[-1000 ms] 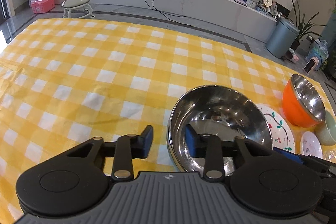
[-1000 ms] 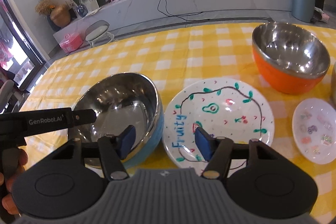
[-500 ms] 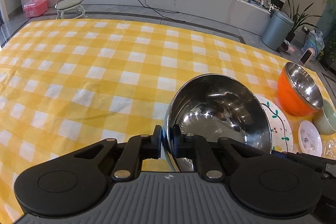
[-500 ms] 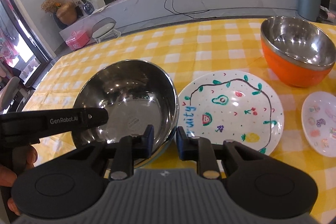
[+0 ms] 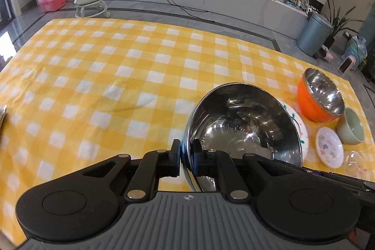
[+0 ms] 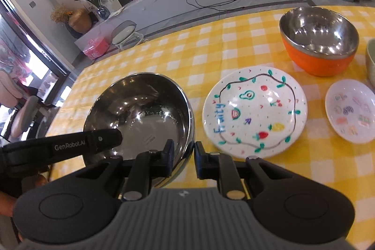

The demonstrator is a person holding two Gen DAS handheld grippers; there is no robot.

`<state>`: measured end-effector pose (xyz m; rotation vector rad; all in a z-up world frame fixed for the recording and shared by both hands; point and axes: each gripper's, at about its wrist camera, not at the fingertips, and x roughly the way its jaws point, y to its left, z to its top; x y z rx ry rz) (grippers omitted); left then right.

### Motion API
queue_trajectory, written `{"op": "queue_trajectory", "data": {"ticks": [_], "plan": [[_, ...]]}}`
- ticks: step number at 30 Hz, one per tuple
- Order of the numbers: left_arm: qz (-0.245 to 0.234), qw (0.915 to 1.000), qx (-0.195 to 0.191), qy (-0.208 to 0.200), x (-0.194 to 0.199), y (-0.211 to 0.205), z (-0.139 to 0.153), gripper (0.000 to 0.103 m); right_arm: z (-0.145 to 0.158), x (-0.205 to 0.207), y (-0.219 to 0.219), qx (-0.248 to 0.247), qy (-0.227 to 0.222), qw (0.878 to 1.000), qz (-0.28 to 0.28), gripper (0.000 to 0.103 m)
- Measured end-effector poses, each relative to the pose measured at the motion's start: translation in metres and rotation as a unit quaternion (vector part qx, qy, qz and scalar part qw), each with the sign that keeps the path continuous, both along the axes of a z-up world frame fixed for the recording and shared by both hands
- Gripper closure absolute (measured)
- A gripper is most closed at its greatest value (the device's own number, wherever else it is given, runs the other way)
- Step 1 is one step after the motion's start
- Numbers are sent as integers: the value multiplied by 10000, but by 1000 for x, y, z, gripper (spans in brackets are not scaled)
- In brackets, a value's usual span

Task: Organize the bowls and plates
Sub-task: 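Close the left gripper on the blue bowl rim and lift it, then carry the blue bowl with the left gripper over the orange bowl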

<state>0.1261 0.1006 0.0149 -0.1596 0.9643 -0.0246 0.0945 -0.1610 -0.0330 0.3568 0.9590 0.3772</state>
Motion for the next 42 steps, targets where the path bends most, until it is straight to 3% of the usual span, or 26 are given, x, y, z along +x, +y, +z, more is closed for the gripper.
{"op": "queue_trajectory", "data": {"ticks": [11,18,26,33,42], "plan": [[349,9991,-143,218,-53,2,4,92,10,-39,-16,313,346,9979,439,87],[410,9981,-78,455,-75,-7,-7,92,-10,-61,-30,466,714,9951,501,87],[567,9952,-22,797,-79,-11,-21,93,-24,-60,-27,386,1030,9927,493,88],[623,9945,187,815,-77,-13,-28,92,-32,-60,-19,225,1085,9920,609,88],[652,9934,184,927,-75,-8,-32,90,-29,-59,-19,280,1090,9914,662,86]]}}
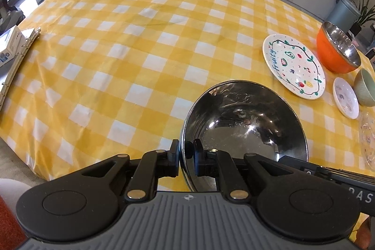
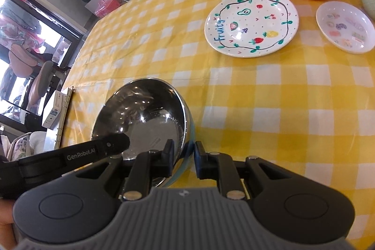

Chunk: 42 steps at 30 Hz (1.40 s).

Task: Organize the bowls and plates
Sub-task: 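Carry the blue bowl with the left gripper over the orange bowl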

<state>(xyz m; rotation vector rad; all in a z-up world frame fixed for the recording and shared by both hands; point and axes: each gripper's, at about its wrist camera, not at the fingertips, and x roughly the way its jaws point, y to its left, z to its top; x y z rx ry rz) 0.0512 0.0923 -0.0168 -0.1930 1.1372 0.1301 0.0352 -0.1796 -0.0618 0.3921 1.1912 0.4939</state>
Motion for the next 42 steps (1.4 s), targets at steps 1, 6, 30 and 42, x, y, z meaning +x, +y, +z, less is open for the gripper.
{"op": "queue_trajectory", "data": {"ticks": [1,6,30,42], "plan": [[-3,10000,13,10,0,0,0,89,0,0,0,16,9,10000,1,86],[-26,9998,196,70,1,-1,-4,87,1,0,2,78,-18,10000,41,82],[-935,9868,459,-1244,-6,-41,74,45,45,-3,-21,-254,-858,9957,-221,46],[-1456,9758,-5,-1633,35,-97,88,45,88,29,-94,-725,-1644,9761,-1220,32]]}}
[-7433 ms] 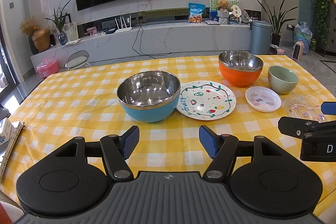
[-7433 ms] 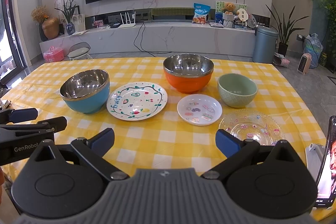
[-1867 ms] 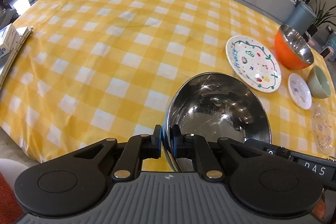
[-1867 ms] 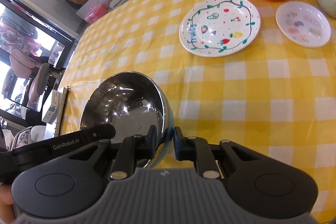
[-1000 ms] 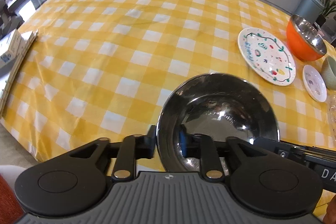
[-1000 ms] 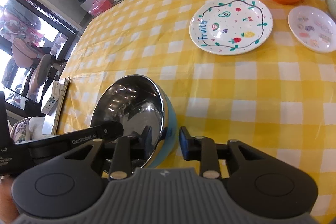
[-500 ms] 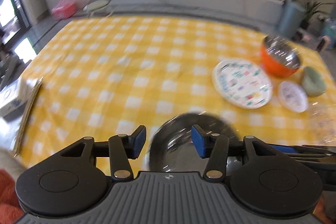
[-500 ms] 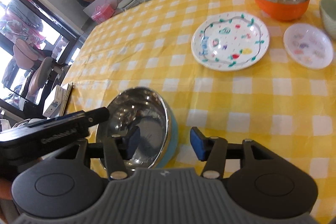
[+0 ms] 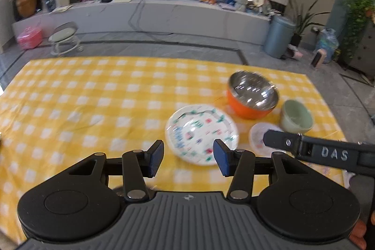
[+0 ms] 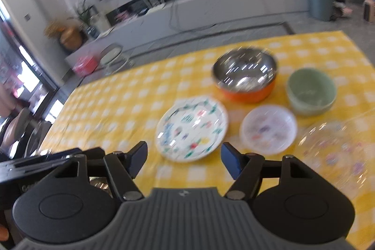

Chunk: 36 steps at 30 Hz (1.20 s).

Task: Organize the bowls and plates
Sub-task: 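Carry the blue bowl with the left gripper over the orange bowl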

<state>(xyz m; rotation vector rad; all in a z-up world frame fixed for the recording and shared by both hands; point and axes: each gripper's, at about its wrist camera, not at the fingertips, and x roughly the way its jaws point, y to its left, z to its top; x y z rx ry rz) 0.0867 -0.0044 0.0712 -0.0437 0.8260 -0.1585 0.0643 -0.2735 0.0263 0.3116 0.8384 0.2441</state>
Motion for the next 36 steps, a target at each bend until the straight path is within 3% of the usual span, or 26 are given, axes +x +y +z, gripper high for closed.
{"op": "queue_trajectory", "data": {"ticks": [5,12,19,24,28,36], "plan": [[-242,9983,477,-219,23,-32,1,56,6,22,-20,-359,-261,9979,-480,30],[-447,9986,220,-177,61,-59,-7,56,-2,54,-49,-541,-422,9944,-802,30],[-617,9980,-66,-106,93,-76,-19,56,-23,82,-74,335,-239,9927,-1137,31],[-540,9977,-380,148,121,-81,-37,51,-33,100,-69,-27,-204,9916,-1276,37],[-443,9985,-268,197,140,-86,-54,49,-50,110,-67,-286,-48,9901,-1373,44],[-506,9979,-153,379,161,-89,-71,49,-74,127,-68,-227,238,9897,-1392,57]]}}
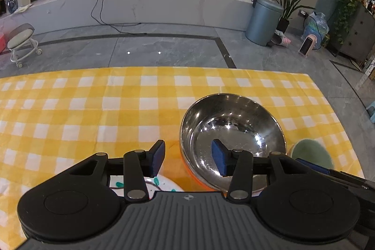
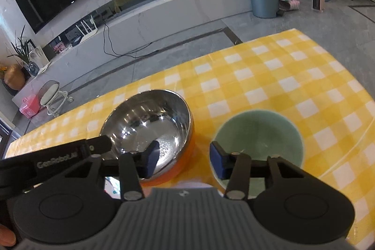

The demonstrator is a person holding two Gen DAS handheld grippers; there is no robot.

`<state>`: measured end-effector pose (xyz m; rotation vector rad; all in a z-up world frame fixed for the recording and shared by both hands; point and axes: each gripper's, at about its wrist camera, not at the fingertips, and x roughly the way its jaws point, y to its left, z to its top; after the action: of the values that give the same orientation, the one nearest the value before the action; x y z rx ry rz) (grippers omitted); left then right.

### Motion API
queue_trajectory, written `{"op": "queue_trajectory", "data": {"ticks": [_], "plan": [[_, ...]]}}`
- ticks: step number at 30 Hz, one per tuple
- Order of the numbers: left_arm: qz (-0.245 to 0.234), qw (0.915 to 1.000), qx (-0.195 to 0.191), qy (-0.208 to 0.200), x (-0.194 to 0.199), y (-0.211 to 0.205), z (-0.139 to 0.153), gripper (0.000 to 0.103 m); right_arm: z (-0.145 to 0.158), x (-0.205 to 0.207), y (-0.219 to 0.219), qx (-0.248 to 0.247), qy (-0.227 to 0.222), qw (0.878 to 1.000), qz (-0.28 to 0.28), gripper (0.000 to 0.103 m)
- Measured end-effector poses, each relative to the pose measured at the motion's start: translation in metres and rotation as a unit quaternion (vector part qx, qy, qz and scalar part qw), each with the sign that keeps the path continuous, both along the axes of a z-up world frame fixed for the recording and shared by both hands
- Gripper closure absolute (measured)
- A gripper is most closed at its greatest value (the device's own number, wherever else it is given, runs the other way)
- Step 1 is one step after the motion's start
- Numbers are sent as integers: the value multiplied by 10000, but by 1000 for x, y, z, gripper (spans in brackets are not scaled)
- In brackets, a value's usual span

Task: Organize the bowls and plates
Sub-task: 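Carry the blue bowl with the left gripper over the orange bowl, then lower the blue bowl into the orange bowl with the left gripper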

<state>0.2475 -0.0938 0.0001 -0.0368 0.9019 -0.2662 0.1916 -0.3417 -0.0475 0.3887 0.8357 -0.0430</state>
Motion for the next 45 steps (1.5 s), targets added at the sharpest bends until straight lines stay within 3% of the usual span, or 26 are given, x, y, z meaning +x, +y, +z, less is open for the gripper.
{"op": "queue_trajectory", "data": {"ticks": [6,8,11,19,28,38,45], "plan": [[-124,9998,70,162,7,-5,-9,64,-1,1,-1,-123,-104,9998,-95,65],[-119,9997,138,151,7,-6,-10,75,0,0,-2,-90,-113,9998,-109,79],[-54,9995,269,178,8,-4,-11,89,-2,2,-2,94,-54,9999,-33,89],[-57,9995,243,211,9,5,-9,91,-6,3,5,187,45,9997,128,83],[-69,9995,262,172,4,4,-2,91,-4,0,3,272,34,9996,23,88],[79,9990,393,-171,-21,18,35,91,23,-13,13,502,-100,9983,296,90],[302,9978,566,-138,-48,41,62,91,51,-32,33,755,-105,9935,840,90]]}}
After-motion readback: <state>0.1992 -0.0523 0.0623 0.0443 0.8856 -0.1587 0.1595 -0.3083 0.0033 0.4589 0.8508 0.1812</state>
